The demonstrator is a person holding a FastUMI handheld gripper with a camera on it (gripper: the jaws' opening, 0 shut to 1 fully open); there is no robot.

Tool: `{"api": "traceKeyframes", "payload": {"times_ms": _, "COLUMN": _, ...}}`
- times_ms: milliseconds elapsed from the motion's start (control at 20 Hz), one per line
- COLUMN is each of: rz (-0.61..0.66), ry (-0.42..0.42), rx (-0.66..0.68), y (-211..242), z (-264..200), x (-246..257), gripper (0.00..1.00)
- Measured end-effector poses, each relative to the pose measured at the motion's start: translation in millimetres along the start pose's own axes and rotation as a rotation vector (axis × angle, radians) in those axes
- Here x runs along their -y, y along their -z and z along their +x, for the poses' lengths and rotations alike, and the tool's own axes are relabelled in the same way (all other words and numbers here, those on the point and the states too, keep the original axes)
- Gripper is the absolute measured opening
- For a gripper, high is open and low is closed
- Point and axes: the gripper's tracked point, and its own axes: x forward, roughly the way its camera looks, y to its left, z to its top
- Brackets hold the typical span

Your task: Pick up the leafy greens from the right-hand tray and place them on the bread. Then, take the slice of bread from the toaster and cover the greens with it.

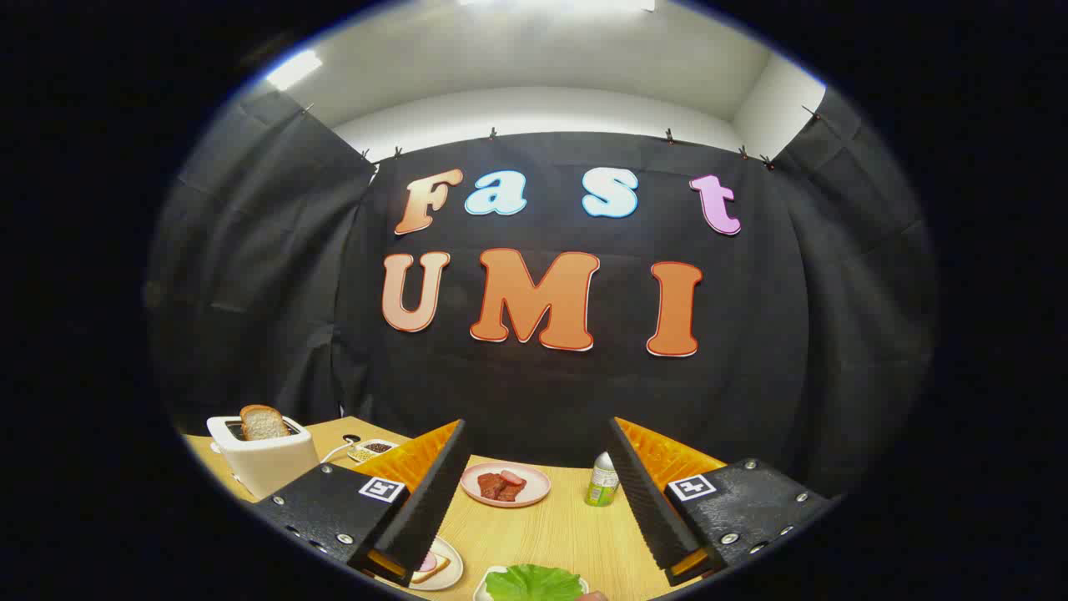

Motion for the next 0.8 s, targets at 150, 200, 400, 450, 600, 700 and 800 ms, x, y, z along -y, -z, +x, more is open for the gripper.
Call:
{"api": "traceKeyframes", "payload": {"times_ms": 150, "rz": -0.013, "ry": 0.000, "rx": 0.022, "y": 1.6, "z": 1.6, "x": 3.7, "gripper": 0.99}}
{"api": "traceKeyframes", "payload": {"times_ms": 200, "rz": -0.011, "ry": -0.001, "rx": 0.021, "y": 2.7, "z": 0.1, "x": 3.4, "gripper": 0.99}}
{"api": "traceKeyframes", "payload": {"times_ms": 400, "rz": 0.050, "ry": -0.013, "rx": 0.036, "y": -1.4, "z": -9.5, "x": 2.1, "gripper": 0.98}}
{"api": "traceKeyframes", "payload": {"times_ms": 450, "rz": 0.062, "ry": -0.012, "rx": 0.040, "y": -3.3, "z": -12.0, "x": 3.7, "gripper": 0.98}}
{"api": "traceKeyframes", "payload": {"times_ms": 600, "rz": 0.080, "ry": 0.002, "rx": 0.045, "y": -11.0, "z": -17.5, "x": 8.6, "gripper": 0.98}}
{"api": "traceKeyframes", "payload": {"times_ms": 700, "rz": 0.071, "ry": 0.013, "rx": 0.053, "y": -15.0, "z": -20.0, "x": 10.6, "gripper": 0.98}}
{"api": "traceKeyframes", "payload": {"times_ms": 800, "rz": 0.060, "ry": 0.033, "rx": 0.042, "y": -9.3, "z": -22.3, "x": 15.7, "gripper": 0.98}}
